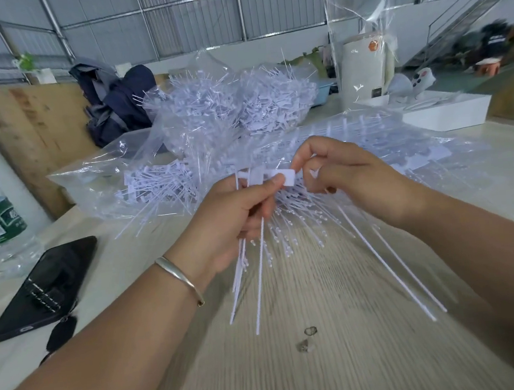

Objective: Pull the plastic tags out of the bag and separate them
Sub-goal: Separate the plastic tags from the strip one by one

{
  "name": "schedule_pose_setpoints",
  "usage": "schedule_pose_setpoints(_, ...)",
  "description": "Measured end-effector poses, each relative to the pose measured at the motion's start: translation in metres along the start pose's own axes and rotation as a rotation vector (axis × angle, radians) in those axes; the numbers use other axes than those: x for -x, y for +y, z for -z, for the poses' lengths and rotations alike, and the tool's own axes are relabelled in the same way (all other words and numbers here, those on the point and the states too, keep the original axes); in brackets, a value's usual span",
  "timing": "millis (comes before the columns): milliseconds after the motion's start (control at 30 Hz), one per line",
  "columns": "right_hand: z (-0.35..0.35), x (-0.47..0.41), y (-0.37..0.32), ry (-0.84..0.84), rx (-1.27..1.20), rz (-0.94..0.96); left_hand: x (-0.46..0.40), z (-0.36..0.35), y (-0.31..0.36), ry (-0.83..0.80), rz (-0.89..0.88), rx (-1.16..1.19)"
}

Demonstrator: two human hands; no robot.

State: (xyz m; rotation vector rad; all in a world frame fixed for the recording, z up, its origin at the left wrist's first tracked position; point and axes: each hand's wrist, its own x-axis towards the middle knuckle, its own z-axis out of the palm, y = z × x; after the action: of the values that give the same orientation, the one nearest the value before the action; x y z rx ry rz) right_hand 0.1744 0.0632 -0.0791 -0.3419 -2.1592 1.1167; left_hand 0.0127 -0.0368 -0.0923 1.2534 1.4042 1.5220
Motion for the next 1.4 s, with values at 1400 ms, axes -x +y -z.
schedule_pose_setpoints(1400, -0.011, 0.003, -0.003, 0.108, 0.623, 0.274, 0.006, -0.007, 0.000, 0.006, 0.040, -0.051)
